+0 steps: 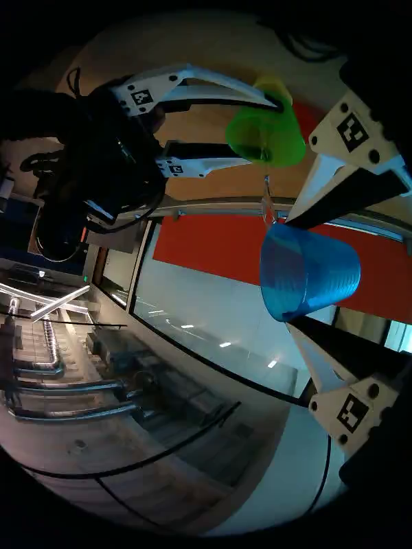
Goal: Pour water
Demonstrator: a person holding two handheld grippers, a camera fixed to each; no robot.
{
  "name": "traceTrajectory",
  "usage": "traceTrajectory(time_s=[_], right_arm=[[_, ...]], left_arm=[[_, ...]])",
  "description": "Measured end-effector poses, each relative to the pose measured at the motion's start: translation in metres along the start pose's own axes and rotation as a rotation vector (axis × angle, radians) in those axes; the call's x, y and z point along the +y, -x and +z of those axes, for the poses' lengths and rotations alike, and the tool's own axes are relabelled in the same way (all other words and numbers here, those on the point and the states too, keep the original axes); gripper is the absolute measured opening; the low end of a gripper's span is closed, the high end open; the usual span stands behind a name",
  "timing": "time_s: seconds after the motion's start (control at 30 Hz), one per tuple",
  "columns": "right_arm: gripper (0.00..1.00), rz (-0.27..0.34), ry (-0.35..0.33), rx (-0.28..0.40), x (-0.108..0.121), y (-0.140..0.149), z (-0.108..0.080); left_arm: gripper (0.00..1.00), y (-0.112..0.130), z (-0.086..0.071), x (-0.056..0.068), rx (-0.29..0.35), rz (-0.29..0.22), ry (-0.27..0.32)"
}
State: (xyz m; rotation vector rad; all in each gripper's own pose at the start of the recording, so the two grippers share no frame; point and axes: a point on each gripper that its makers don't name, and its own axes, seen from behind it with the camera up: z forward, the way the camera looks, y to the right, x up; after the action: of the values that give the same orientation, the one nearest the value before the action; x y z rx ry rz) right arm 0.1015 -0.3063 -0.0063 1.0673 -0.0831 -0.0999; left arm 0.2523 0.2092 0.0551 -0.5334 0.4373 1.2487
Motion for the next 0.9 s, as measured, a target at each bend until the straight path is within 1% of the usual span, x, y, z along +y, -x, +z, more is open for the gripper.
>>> traceTrajectory(time_s=[0.3, 0.9], right_arm=[[0.90, 0.000, 0.003, 0.004, 0.0009, -0.0016, 0.0004], [0.90, -0.002, 0.010, 0.010, 0.0049, -0.0045, 0.0020]], left_arm=[[0.86, -0.0021, -0.0023, -0.0021, 0.003, 0.020, 0.000], [0.86, -0.0066, -0.0024, -0.0018, 0.012, 0.067, -0.009]])
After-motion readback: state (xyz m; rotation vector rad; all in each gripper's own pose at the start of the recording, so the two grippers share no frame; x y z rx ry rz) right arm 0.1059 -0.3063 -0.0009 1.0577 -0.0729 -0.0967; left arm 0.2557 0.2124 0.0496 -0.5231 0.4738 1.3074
